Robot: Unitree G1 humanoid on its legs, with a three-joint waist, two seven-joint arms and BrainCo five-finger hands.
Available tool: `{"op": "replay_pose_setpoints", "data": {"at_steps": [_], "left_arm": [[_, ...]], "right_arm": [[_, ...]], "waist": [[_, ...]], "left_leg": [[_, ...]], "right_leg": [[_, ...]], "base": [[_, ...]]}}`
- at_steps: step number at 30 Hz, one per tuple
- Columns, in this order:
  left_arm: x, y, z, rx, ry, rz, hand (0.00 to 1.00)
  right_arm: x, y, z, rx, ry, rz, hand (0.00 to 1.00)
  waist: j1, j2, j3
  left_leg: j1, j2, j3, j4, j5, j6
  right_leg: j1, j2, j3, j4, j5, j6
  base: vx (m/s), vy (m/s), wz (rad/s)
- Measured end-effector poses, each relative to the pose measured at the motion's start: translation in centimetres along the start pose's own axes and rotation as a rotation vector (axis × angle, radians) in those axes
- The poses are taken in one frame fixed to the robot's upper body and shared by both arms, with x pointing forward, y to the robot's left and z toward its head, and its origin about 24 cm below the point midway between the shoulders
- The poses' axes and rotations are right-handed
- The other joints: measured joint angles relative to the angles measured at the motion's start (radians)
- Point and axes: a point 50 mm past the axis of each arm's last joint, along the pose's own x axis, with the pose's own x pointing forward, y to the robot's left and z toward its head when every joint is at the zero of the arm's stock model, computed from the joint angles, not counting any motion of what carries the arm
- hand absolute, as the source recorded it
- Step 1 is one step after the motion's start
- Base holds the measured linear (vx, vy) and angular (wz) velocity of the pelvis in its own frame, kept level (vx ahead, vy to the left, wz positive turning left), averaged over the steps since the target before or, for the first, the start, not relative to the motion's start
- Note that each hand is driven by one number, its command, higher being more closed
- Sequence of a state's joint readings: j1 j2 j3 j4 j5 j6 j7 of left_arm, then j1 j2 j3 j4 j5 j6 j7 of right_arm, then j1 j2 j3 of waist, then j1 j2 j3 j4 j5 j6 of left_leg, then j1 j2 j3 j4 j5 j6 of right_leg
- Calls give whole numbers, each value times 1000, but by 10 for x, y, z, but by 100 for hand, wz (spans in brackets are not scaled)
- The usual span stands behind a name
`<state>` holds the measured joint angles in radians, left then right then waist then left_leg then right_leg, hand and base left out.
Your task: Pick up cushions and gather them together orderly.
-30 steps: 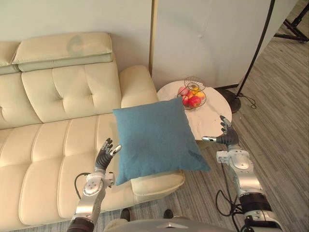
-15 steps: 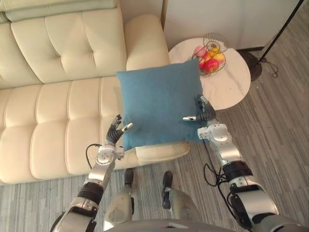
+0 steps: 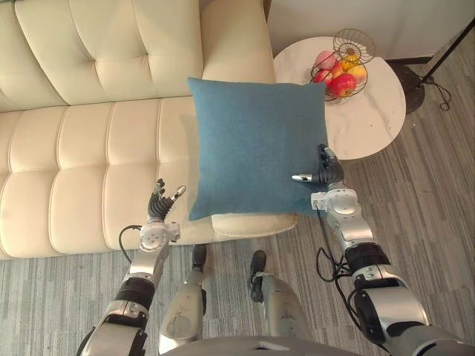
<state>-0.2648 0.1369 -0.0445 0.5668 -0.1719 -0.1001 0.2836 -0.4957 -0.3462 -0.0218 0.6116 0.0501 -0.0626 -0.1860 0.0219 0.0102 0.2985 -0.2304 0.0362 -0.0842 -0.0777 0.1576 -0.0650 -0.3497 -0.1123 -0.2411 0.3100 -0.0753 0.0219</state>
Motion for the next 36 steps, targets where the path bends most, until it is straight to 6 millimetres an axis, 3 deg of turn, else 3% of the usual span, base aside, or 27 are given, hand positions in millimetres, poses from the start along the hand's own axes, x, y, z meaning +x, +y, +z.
{"op": "replay_pose_setpoints", "data": {"at_steps": [13, 36], "left_arm": [[4, 1, 8, -12, -23, 13, 0], [-7, -38, 19, 13, -85, -186, 0]], "right_arm": [[-8, -10, -12, 138, 46, -172, 0], [-66, -33, -15, 391, -82, -331, 0]], "waist": [[2, -20, 32], [-34, -41, 39]], "left_leg": [[-21, -8, -12, -6, -5, -4], [29, 18, 62, 0, -35, -5]], "right_leg": [[-14, -10, -11, 5, -7, 4], [48, 32, 38, -86, 21, 4]], "base": [[-4, -4, 3], [31, -14, -8]]}}
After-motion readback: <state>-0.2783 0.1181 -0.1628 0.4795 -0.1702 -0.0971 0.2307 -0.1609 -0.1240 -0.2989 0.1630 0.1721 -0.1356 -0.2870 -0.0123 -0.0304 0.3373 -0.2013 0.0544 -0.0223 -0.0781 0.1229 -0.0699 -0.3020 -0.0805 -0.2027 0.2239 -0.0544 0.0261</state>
